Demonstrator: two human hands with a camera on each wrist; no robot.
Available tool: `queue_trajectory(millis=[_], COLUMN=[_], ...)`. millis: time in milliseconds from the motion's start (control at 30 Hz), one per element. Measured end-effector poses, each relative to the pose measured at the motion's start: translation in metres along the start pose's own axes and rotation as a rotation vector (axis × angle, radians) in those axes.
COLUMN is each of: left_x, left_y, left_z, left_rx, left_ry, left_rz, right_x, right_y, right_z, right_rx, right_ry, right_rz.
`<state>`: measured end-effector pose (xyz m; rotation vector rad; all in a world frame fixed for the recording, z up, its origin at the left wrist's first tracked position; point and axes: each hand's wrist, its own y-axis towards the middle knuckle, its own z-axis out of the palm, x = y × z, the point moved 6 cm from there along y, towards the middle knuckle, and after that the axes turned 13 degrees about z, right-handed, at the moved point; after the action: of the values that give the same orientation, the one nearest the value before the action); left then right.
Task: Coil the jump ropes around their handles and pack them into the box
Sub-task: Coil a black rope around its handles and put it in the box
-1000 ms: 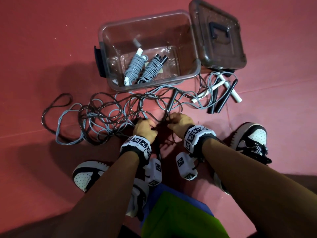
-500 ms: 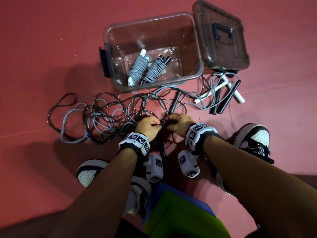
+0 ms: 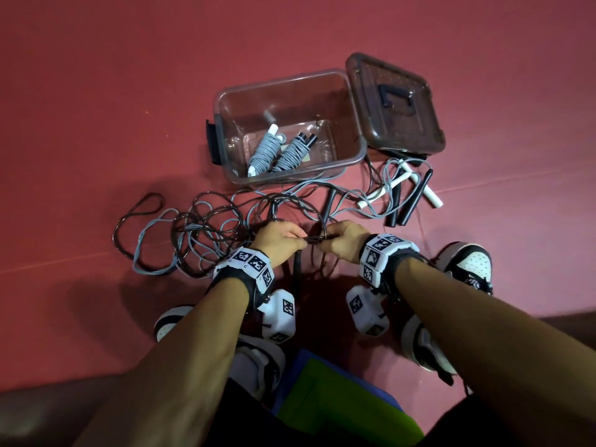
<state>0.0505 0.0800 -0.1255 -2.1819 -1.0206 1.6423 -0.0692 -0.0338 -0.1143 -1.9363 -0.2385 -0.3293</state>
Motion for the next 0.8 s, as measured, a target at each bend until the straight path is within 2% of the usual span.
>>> queue_trajectory(millis=[200,400,500,700,800], left_x=[-0.031,-0.081,-0.106,-0.149,-0.166], left_y=[-0.017,-0.039,-0.047,-0.066,-0.073], left_z=[-0.016,-0.042,-0.060,-0.086,-0.098], left_rx=[0.031,-0.007,-0.020,0.054,0.039], left_ry=[0.044,0.114,0.155,0.235,0.230], left_rz=[0.094,0.184,0.231,0.304,0.340], right_x=[0.016,0.040,0.058,0.092,0.104], right_y=[-0.030,-0.067,-0.089,-0.135,-0.150], right_z=[-0.022,-0.047,-0.059,-0.090,-0.103], right_rx=[-0.026,-0.108,-0.096,-0.138,-0.139], right_ry=[-0.050,-0.143,-0.196,-0.282,-0.290], right_rz=[-0.108,-0.178,-0.245,-0.357,-0.396])
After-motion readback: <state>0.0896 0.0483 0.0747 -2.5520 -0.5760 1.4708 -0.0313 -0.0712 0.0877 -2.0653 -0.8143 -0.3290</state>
